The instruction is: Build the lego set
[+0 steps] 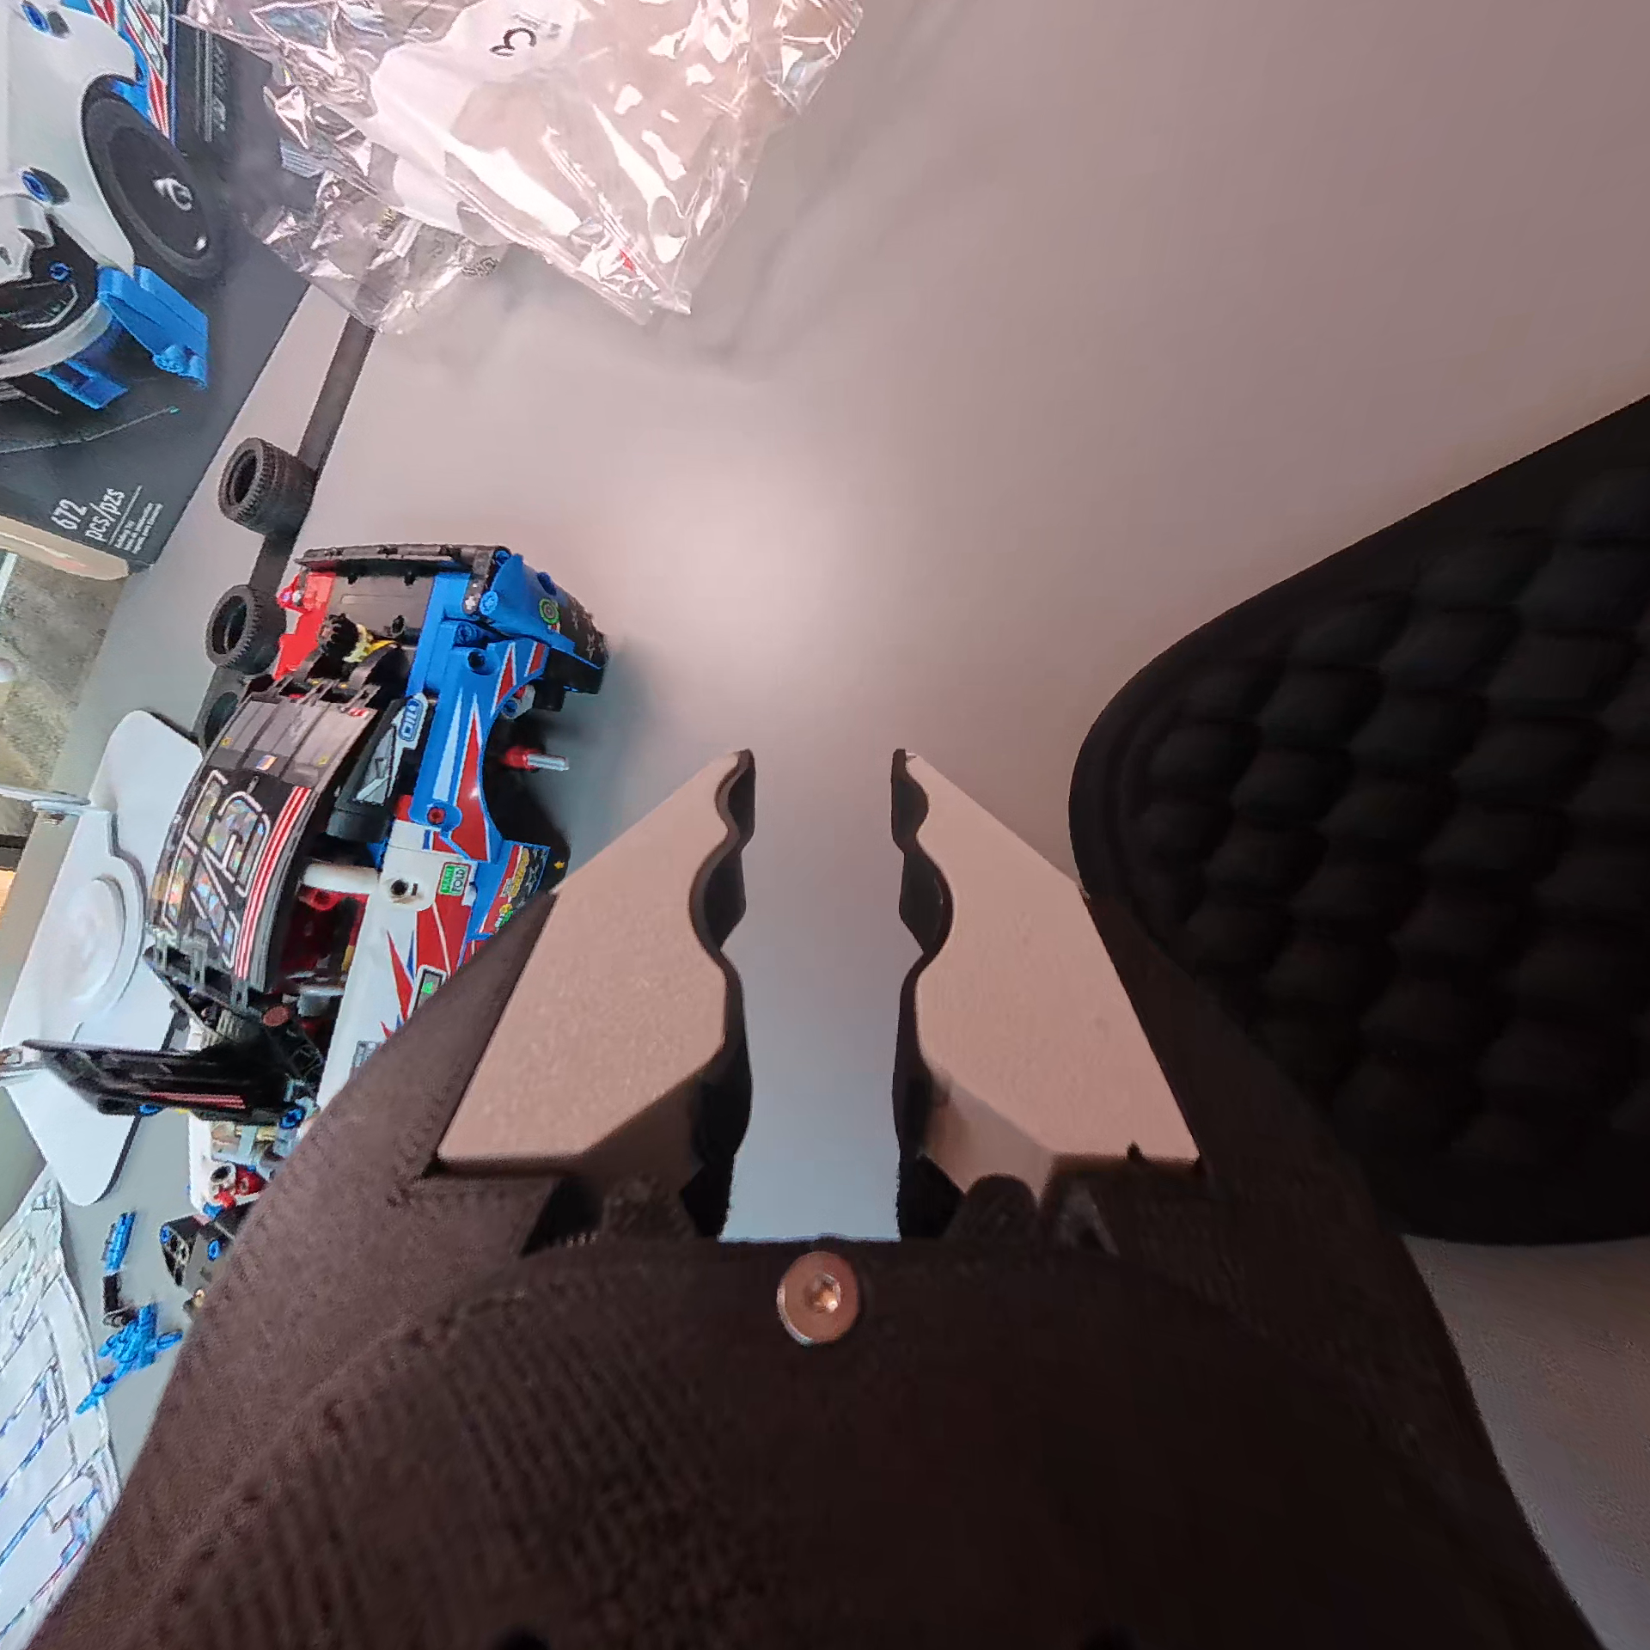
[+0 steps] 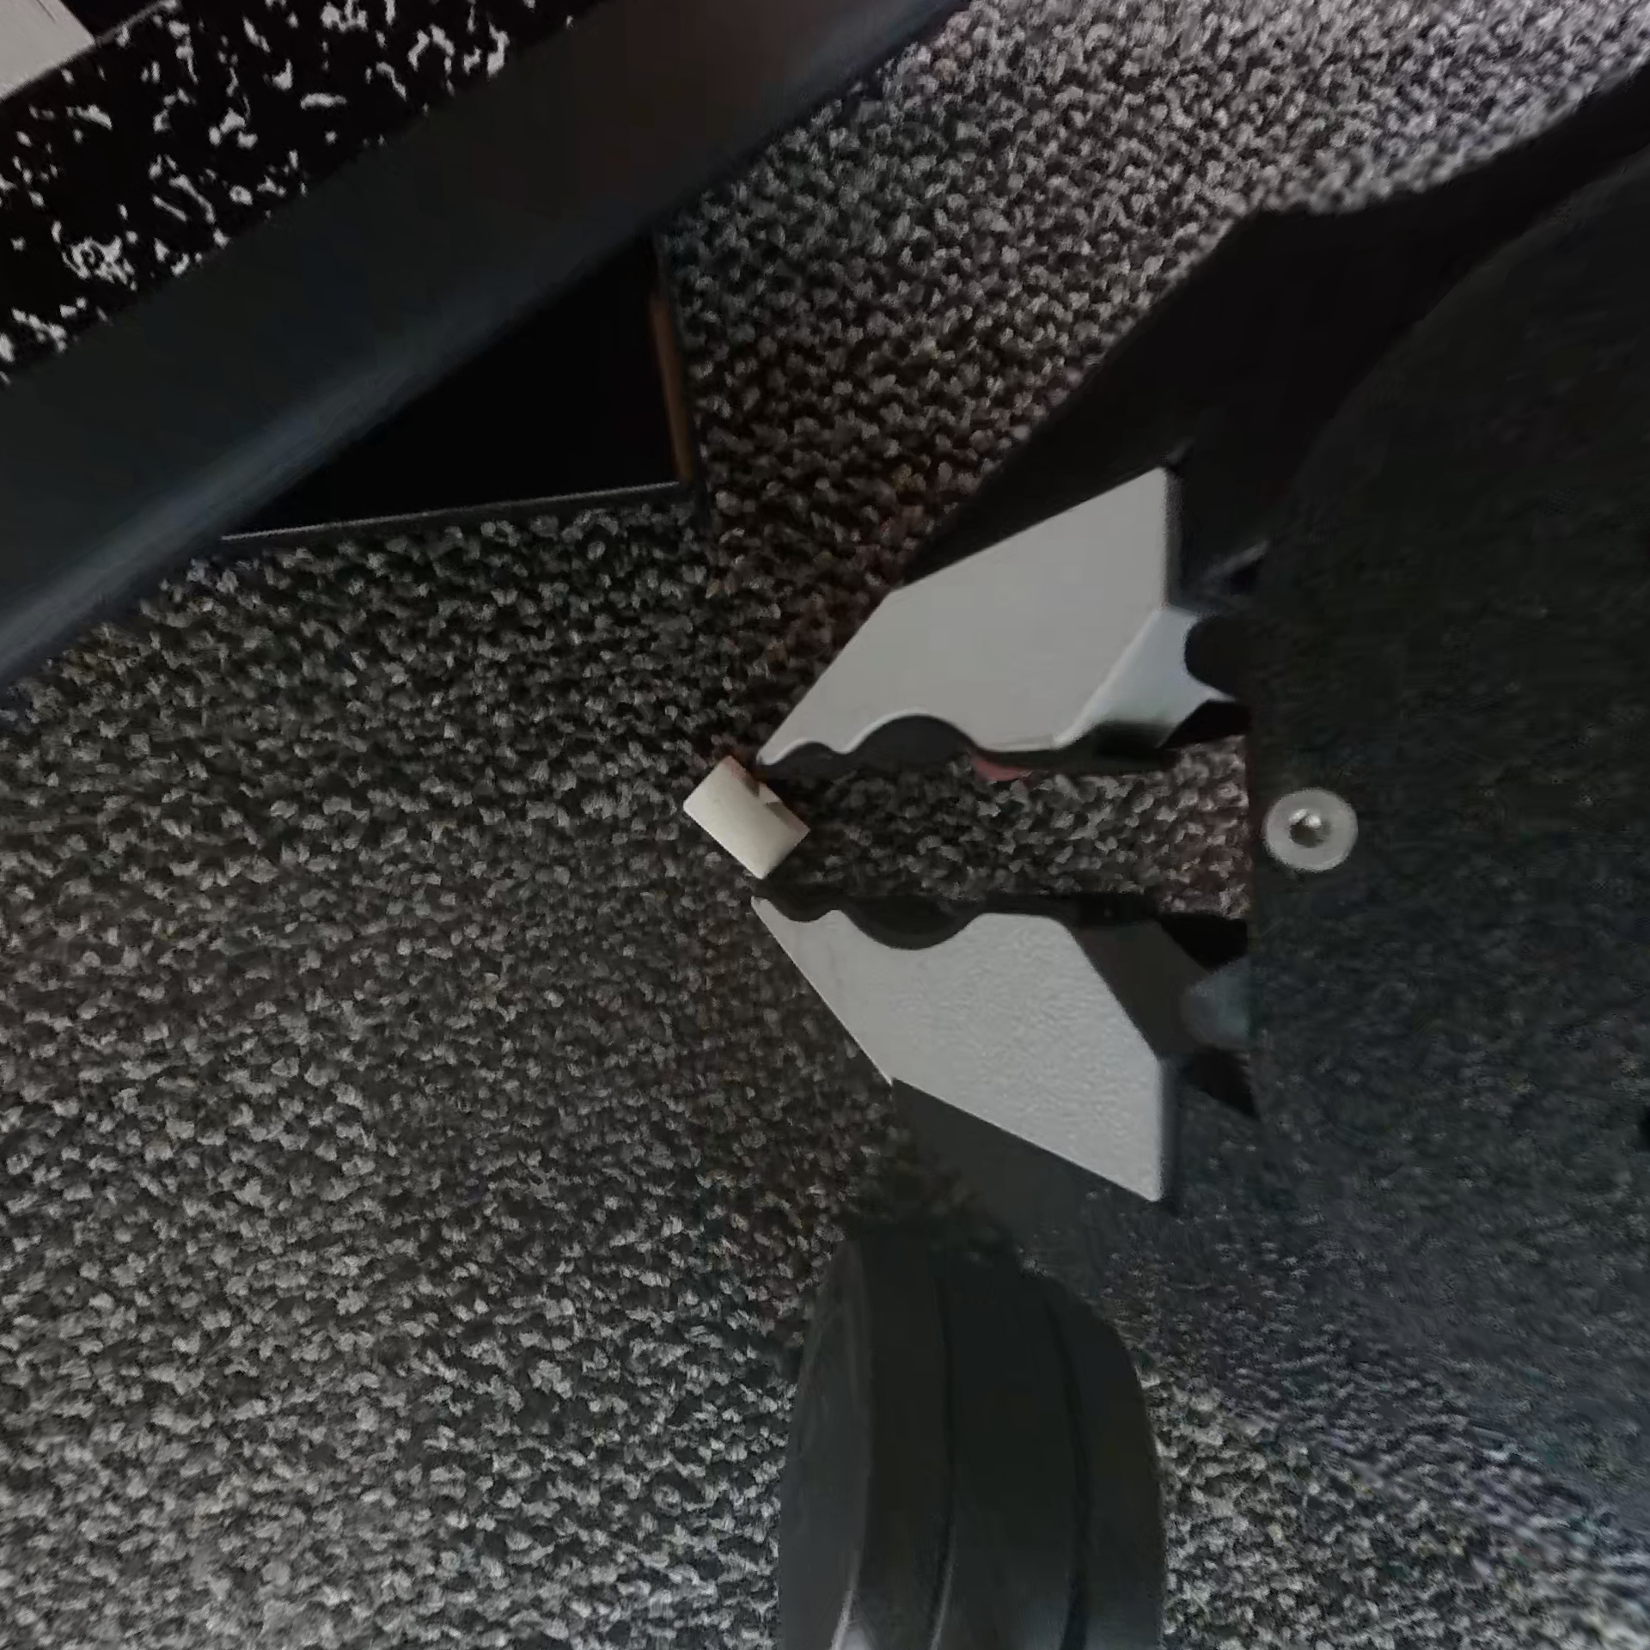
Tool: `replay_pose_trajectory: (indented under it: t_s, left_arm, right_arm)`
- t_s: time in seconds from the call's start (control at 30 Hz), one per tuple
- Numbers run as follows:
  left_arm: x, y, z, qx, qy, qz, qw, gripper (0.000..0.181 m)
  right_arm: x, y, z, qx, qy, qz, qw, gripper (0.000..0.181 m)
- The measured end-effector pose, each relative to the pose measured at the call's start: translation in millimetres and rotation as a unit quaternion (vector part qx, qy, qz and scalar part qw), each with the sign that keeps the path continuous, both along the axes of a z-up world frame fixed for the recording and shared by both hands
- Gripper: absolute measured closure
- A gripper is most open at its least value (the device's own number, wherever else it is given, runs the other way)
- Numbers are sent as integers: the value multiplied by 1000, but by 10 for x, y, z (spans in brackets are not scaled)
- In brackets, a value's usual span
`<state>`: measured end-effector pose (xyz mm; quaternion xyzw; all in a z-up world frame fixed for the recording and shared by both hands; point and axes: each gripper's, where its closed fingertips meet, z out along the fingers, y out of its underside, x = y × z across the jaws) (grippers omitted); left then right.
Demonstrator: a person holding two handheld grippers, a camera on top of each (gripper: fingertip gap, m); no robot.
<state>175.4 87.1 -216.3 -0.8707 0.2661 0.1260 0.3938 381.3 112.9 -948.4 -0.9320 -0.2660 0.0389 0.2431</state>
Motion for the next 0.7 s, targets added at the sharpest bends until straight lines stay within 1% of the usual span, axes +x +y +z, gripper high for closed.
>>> replay_pose_trajectory:
  t_s: [0.03,0.1,0.17,0.23,0.3,0.37,0.4,0.47,0.53,0.57,0.63,0.7]
  left_arm:
    - [-27,-22,19,3,2,5,1000,152]
    - [-103,-77,55,12,2,19,1000,153]
    - [-212,-150,79,24,-2,36,999,154]
    - [-328,-242,90,39,-14,53,998,154]
    - [-455,-343,104,58,-29,68,996,153]
    - [-600,-454,140,85,-48,83,992,153]
    - [-674,-515,162,101,-61,91,989,153]
    - [-804,-638,209,132,-90,102,982,153]
    - [-883,-744,292,163,-117,102,974,153]
    - [-907,-789,349,178,-130,97,970,154]
    - [-949,-870,482,209,-155,80,962,154]
    - [-982,-945,595,228,-178,54,956,154]
  right_arm:
    - [-8,-1,-2,-1,1,2,1000,163]
    - [-8,-5,-3,-4,7,4,1000,163]
    - [67,-1,15,-8,10,-5,1000,164]
    - [197,17,144,-8,36,-24,999,164]
    - [376,5,433,7,60,-28,998,165]
    - [589,-71,915,36,97,-22,994,165]
    - [723,-135,1209,51,113,-17,992,165]
    - [1039,-285,1896,84,141,-12,986,165]
    - [1428,-406,2708,121,163,-23,979,166]
    - [1635,-447,3165,145,171,-30,974,165]
    - [2012,-502,4173,215,166,-23,962,165]
    - [2184,-554,5251,297,138,26,944,165]
